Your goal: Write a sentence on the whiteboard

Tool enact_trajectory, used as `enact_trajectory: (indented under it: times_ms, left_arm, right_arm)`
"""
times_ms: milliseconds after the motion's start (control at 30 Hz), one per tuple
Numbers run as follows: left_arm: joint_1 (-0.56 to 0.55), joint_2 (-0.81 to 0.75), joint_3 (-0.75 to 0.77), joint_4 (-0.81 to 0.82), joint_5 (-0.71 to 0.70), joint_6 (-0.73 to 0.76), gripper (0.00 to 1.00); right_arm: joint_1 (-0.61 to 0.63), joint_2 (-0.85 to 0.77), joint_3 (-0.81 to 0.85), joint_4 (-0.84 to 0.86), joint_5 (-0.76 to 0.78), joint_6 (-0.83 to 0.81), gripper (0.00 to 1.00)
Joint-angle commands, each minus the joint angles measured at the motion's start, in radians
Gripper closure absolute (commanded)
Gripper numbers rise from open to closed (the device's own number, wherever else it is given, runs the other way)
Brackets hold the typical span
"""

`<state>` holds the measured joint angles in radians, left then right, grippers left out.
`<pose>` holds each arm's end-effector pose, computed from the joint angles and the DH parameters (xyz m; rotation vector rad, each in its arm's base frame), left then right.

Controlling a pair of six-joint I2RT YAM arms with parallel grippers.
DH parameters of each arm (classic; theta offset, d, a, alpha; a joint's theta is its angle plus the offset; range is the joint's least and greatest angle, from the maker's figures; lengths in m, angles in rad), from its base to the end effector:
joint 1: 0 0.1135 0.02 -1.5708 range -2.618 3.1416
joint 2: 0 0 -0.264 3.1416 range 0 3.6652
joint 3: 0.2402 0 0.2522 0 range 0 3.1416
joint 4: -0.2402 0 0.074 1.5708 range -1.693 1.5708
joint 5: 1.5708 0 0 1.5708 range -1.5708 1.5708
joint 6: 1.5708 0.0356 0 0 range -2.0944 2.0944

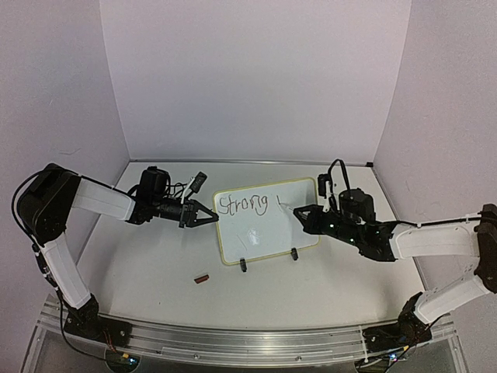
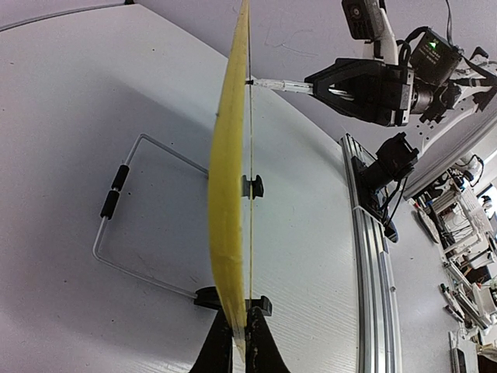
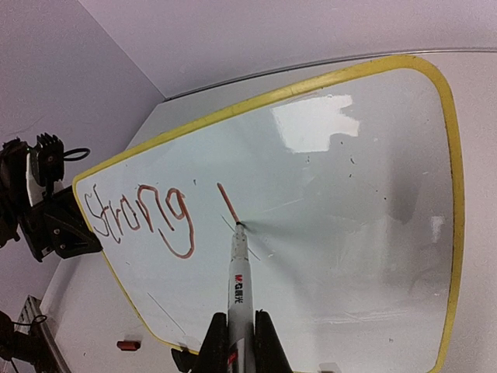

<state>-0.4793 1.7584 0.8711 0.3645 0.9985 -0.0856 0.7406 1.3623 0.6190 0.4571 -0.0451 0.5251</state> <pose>0.2979 -0.1885 0.1742 1.0150 1.8486 -1.3774 0.2140 0.1978 0.2193 -0.2436 1.9448 0.9028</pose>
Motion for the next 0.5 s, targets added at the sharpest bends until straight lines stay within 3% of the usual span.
enact_trajectory:
  times_ms: [0, 467]
  left_arm:
    - [-0.016, -0.011, 0.014, -0.070, -0.036, 0.046, 1.00]
    - [-0.016, -0.009, 0.014, -0.070, -0.036, 0.047, 1.00]
  right_arm:
    - [0.000, -0.024, -0.005, 0.026, 0.017, 0.013, 1.00]
    - [-0.001, 0.009, 0.051, 0.064, 0.045, -0.003, 1.00]
